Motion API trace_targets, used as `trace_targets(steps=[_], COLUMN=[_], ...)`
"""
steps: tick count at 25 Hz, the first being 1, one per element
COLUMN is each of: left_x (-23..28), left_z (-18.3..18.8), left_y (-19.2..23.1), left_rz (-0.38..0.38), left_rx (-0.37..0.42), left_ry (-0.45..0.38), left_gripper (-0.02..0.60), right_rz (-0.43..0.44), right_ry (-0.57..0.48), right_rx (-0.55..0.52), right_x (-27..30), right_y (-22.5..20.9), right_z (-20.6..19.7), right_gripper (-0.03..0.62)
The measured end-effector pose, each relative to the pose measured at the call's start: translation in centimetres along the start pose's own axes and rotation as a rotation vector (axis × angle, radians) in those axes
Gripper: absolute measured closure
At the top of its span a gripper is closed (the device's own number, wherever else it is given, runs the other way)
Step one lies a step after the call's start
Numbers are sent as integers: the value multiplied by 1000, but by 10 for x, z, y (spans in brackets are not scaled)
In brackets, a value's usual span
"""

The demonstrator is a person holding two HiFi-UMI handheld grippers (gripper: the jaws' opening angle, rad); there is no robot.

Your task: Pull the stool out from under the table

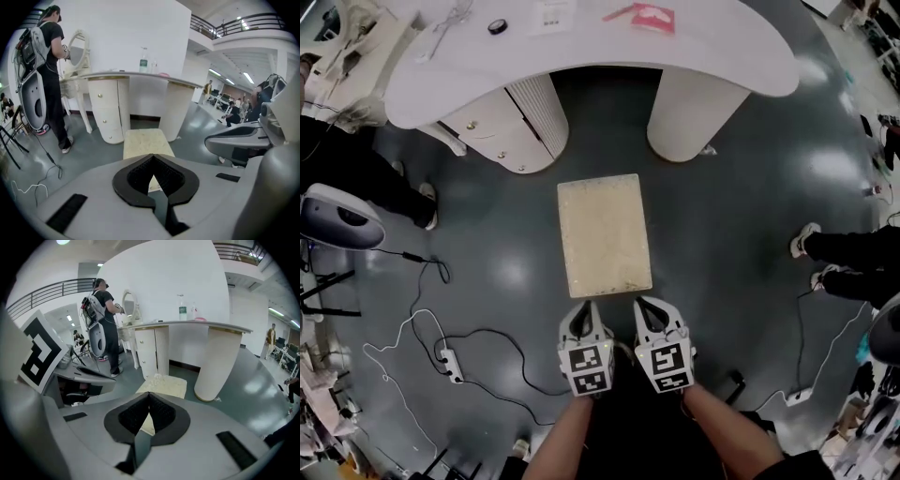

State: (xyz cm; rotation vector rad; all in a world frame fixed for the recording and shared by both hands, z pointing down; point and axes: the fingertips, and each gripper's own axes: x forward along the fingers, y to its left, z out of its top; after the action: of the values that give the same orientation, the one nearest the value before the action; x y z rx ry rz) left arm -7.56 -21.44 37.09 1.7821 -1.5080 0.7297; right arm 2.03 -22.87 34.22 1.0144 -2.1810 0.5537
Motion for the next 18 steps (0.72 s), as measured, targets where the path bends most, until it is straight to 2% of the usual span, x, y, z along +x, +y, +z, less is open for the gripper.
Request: trace_targets(steps=[4, 10, 14, 18], left_x=[-30, -69, -101, -141], left_z=[46, 90, 135, 181], left_y=[1, -2, -12, -16], left_rz=[-26, -52, -95, -108], left_rx=[58, 72, 137, 162], left_ry=[-68, -131, -210, -286], left_gripper=[575, 575, 575, 575], right_rz=[-13, -44, -77, -85], right_ry=[-49, -116, -172, -220], right_rx=[-9, 6, -19, -63], right_x=[-22, -56, -88, -123], right_y=[4, 12, 14, 20], right_z=[46, 108, 148, 183], right_gripper=[588, 588, 588, 588])
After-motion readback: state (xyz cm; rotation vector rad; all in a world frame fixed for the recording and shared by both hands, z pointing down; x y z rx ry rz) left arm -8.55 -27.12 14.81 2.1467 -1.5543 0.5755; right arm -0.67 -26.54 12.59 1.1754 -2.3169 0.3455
